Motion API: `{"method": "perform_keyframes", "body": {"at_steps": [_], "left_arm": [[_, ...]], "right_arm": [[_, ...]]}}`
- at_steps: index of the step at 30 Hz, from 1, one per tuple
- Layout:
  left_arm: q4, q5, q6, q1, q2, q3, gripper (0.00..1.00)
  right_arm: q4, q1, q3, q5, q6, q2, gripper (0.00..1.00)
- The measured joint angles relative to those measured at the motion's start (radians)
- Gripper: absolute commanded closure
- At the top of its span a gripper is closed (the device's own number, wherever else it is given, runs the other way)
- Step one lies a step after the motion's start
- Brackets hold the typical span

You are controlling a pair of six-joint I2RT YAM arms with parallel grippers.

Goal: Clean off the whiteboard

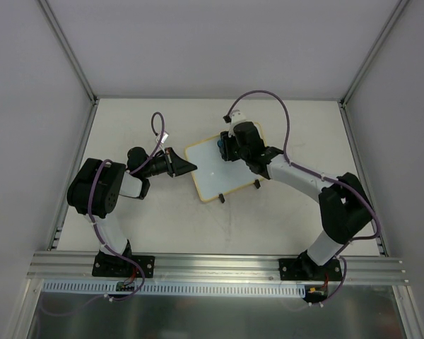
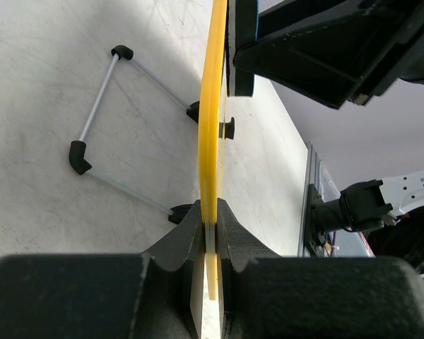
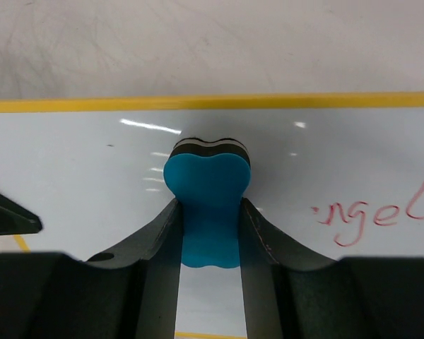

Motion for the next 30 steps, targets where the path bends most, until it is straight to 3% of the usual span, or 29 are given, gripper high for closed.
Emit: {"method": "perform_keyframes", "body": {"at_steps": [6,16,23,30], "left_arm": [[0.001,0.002,0.000,0.000,0.000,0.000,1.00],[0.000,0.002,0.000,0.000,0.000,0.000,1.00],[0.000,0.001,0.000,0.000,0.000,0.000,1.00],[0.000,0.000,0.000,0.000,0.000,0.000,1.00]], "right_arm": [[-0.042,0.097,0.111,0.010,-0.010,0.063,1.00],[-0.053,0.175,0.147,0.014,-0.009,0.101,1.00],[-0.056,0.164,0.142,0.012,-0.007,0.098,1.00],[-0.058,0.046,0.048,-0.010,0.007,0.028,1.00]]}}
